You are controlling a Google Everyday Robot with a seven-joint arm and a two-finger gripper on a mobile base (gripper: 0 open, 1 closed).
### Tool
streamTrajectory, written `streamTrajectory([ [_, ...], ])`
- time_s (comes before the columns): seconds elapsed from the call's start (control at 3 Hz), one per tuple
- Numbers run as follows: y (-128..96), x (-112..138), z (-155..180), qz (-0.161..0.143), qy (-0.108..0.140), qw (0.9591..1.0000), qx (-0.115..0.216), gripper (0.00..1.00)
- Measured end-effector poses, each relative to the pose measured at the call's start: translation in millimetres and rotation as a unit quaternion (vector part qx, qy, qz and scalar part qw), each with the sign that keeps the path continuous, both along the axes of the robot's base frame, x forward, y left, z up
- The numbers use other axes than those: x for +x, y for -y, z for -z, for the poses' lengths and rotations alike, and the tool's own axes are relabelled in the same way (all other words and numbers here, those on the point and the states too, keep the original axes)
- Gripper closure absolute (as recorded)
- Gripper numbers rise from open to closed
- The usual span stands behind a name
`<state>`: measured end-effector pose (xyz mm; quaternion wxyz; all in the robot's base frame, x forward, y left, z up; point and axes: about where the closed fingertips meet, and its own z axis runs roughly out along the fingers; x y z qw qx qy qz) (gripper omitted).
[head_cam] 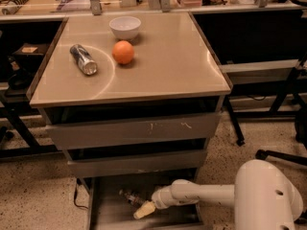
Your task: Pick water bottle from bottom drawer and place on counter
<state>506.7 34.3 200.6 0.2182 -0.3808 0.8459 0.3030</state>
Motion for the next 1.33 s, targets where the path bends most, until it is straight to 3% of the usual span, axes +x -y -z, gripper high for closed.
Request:
streamTrajectory([
  [0.33, -6.2, 5.3, 15.8, -0.004, -0.004, 1.0, 0.0, 0.0],
  [0.67, -26.2, 9.9, 47.2, -0.017, -0.023, 0.9996, 0.0, 0.0],
  [1.0, -26.4, 10.2, 47.6, -0.016, -0.023, 0.9996, 0.0, 0.0],
  [1.33, -26.4, 10.2, 47.6, -0.017, -0.023, 0.9996, 0.0, 0.19],
])
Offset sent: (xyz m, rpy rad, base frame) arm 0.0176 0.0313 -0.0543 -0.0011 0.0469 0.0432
